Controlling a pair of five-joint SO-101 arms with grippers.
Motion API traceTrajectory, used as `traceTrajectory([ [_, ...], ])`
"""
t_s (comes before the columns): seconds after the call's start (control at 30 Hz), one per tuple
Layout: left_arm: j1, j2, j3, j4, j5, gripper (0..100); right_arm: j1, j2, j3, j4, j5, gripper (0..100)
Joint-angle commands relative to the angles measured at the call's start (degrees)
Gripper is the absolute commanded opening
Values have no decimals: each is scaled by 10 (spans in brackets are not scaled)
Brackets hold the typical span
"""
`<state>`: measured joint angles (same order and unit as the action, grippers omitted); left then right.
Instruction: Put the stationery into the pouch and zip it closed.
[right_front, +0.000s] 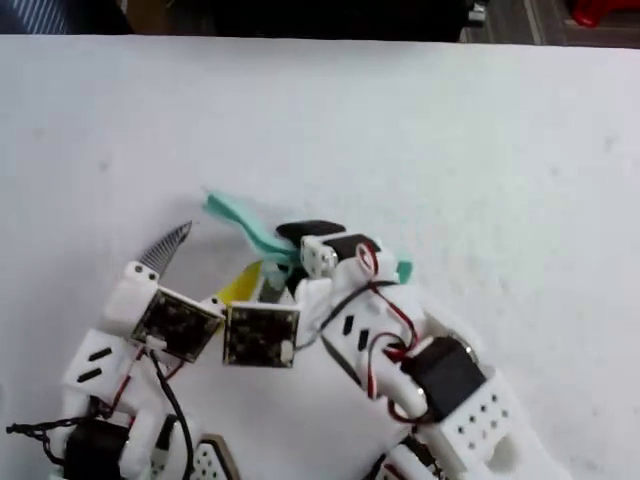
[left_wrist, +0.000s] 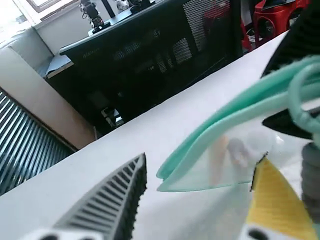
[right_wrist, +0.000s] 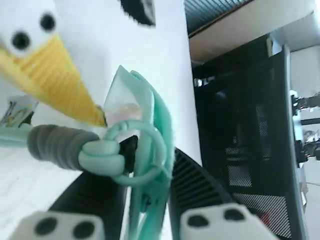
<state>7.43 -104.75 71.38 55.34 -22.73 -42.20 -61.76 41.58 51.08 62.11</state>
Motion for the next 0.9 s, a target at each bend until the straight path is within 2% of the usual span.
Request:
traceTrajectory([
  [0.0,54,2,-25,-18,-5,343,-17,-33,-24,8,25,19],
  [0.17,62,3,-25,-20,-35,343,-51,-43,-33,66,73,19],
  [0.4,76,1,0,-21,-8,343,-54,-38,-82,124,138,19],
  [0.77,166,1,37,-23,-10,305,-66,-40,-81,125,145,19],
  [0.87,173,1,55,-48,-10,302,-66,-38,-81,124,145,19],
])
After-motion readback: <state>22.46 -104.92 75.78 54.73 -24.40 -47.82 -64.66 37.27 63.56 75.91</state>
